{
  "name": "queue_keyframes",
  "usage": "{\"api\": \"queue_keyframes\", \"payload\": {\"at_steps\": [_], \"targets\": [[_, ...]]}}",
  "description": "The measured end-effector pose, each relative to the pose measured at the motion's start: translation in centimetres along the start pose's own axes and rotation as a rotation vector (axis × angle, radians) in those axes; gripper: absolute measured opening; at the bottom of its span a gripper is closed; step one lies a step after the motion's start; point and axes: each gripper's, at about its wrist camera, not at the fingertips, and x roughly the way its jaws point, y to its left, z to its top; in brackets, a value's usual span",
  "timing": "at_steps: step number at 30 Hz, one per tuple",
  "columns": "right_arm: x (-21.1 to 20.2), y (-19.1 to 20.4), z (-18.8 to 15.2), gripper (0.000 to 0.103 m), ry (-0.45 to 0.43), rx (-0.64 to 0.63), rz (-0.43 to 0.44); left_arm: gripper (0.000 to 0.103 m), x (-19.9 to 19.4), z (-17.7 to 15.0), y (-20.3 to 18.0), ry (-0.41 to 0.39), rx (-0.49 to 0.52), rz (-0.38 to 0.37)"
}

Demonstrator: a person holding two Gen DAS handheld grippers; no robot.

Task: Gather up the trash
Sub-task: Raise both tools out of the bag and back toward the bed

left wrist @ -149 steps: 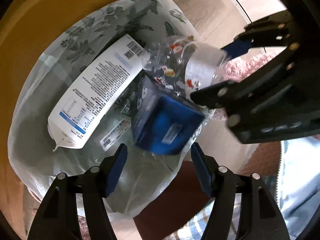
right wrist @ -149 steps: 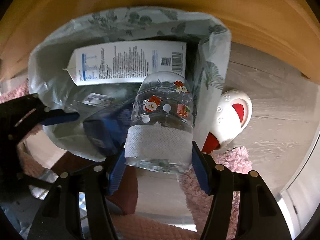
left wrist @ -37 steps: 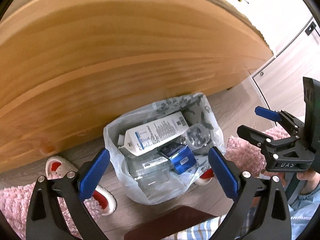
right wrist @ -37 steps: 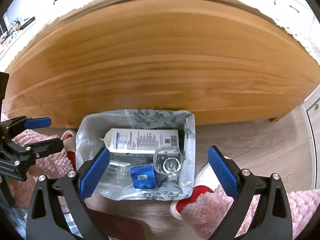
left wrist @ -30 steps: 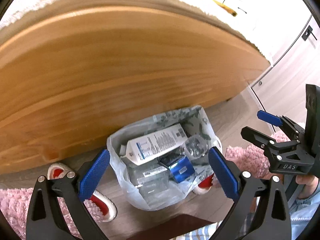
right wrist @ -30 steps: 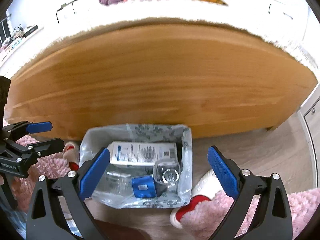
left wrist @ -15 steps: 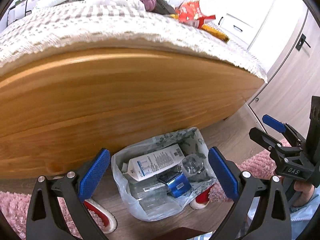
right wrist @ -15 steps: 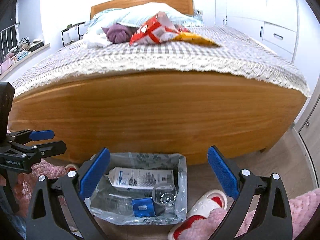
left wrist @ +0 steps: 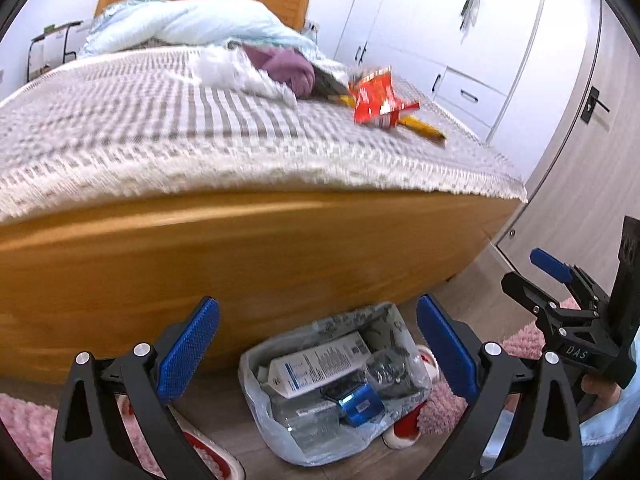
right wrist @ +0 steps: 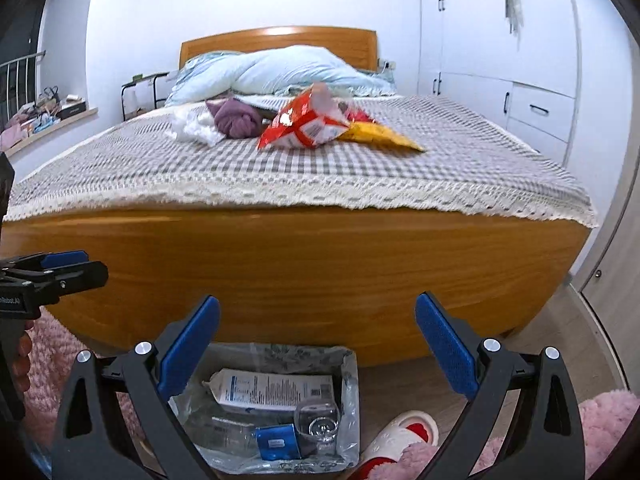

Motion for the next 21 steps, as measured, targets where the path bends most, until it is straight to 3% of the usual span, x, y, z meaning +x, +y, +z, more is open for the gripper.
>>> {"api": "queue_keyframes", "payload": {"at_steps": [21], "targets": [[-2.1,1.1,5.1,0.094,-0.193,-0.013,0.000,0.095,-5.6,5.8,-0.9,-0.222,0.049,0.007]]}}
